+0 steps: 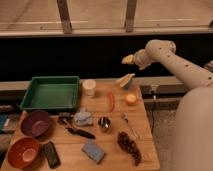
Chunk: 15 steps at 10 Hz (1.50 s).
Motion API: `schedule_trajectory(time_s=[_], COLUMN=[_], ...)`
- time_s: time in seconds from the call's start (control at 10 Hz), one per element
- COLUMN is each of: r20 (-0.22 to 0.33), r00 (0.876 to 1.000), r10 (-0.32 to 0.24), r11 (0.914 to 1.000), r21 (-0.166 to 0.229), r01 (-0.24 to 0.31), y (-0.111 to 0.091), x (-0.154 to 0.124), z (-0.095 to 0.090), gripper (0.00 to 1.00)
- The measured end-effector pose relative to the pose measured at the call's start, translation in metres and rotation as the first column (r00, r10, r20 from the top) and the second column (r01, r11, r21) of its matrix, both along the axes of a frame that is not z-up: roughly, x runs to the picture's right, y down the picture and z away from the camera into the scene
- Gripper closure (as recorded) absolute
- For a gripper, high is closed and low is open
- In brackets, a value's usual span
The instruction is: Place eraser in purple bowl
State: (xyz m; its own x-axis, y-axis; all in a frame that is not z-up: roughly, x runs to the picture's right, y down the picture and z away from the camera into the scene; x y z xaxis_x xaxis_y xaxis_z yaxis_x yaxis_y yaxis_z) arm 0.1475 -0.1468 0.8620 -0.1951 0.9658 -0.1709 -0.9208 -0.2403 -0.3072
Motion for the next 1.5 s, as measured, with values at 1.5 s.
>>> schedule_trajectory(time_s=[1.5], r20=[0.34], r00=[0.86], r10=[-0.382], r11=[0.9176], r21=[0.027], r01=[0.397], y=[0.1], x=[-0.199], z=[-0.087], gripper=[0.3])
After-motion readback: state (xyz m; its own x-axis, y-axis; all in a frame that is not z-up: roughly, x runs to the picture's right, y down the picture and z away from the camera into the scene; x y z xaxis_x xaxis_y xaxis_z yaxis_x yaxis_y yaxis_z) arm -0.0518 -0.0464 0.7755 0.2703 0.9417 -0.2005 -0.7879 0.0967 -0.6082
